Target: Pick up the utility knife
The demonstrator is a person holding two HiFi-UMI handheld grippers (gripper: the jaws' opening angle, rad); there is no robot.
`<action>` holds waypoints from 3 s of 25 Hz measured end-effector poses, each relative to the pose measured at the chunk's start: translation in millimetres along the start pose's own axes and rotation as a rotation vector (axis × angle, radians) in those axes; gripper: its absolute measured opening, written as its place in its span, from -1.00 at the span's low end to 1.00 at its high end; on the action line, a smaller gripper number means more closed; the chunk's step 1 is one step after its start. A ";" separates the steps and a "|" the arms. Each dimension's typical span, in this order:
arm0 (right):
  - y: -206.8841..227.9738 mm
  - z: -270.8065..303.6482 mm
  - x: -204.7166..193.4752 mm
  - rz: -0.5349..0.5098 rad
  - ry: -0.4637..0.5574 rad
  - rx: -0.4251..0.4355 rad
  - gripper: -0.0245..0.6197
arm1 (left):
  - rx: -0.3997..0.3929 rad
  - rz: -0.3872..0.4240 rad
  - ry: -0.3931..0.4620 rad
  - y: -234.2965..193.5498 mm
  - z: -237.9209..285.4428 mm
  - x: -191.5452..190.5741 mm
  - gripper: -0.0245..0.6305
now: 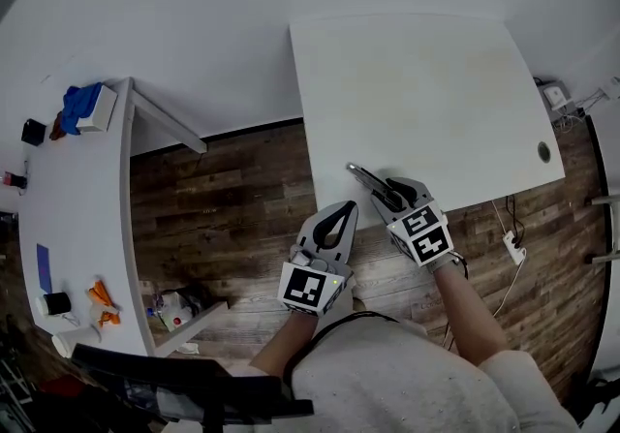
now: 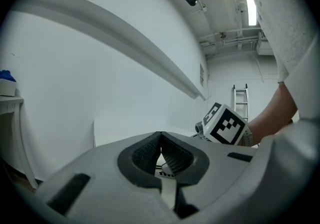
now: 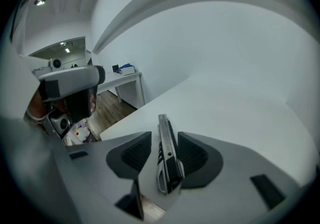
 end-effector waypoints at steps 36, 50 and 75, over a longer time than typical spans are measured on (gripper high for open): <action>13.4 38.1 5.8 -0.027 -0.318 0.204 -0.51 | 0.029 -0.054 0.020 -20.1 12.2 -1.4 -0.90; 24.9 20.4 -5.4 0.127 -0.192 0.152 -0.52 | 0.041 -0.074 0.009 -18.3 15.3 -4.0 -0.90; 35.6 -6.8 17.2 0.154 -0.092 0.117 -0.52 | 0.056 -0.090 0.004 -19.9 21.9 0.5 -0.90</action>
Point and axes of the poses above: the fingertips, and each gripper's own axes: z forward along the fingers, y to its right, x out of its top, the point moved 9 cm from there along -z, backward along the fingers, and after that the axes turned 12 degrees about -z, right-handed, at the moved point
